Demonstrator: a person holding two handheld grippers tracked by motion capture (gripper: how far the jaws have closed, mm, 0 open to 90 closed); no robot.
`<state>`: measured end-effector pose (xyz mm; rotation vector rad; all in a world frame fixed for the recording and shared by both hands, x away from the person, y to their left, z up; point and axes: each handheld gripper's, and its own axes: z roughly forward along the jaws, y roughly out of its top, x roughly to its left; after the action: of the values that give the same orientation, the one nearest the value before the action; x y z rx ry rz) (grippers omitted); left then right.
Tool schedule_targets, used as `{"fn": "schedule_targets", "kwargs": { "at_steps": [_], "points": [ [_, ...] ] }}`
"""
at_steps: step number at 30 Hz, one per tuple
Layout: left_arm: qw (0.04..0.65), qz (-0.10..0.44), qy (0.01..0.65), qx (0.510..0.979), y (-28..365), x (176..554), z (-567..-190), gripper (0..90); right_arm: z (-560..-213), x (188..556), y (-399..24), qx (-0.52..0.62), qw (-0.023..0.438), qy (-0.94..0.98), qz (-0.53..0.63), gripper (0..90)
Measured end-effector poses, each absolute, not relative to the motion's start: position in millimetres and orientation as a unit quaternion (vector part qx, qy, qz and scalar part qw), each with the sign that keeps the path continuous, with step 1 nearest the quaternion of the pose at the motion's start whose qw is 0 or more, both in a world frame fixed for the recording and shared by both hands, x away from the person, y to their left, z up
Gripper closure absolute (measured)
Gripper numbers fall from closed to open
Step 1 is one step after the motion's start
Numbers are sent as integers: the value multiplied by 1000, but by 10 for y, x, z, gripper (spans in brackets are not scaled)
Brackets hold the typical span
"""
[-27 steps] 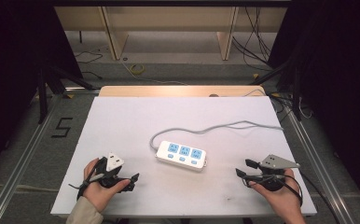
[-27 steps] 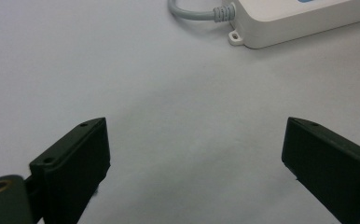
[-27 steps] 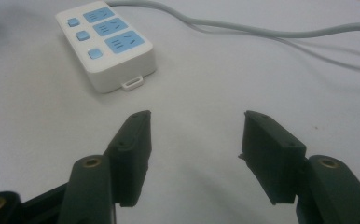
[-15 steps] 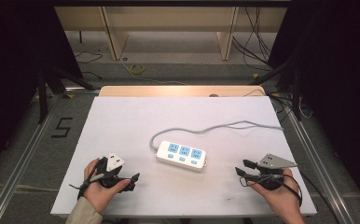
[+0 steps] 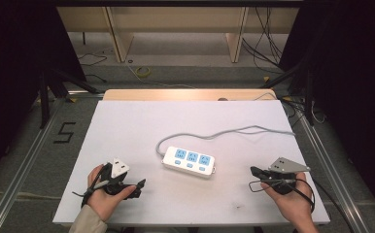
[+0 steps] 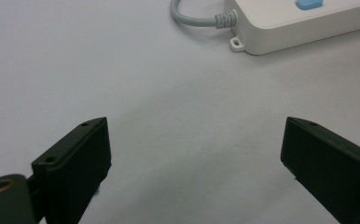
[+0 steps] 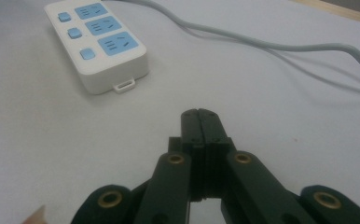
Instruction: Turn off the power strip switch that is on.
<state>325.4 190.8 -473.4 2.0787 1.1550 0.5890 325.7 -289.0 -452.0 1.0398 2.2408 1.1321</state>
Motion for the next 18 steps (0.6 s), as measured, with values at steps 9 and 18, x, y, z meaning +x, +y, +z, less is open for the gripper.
{"fn": "schedule_targets", "kwargs": {
  "at_steps": [9,18],
  "points": [
    [336,229,444,798,1917,3253,-4735,85,-4492,3276,-2834,364,198,820,394,900],
    [337,231,445,797,1915,3250,-4732,85,-4473,3294,-2798,364,193,824,388,900]
  ]
}}
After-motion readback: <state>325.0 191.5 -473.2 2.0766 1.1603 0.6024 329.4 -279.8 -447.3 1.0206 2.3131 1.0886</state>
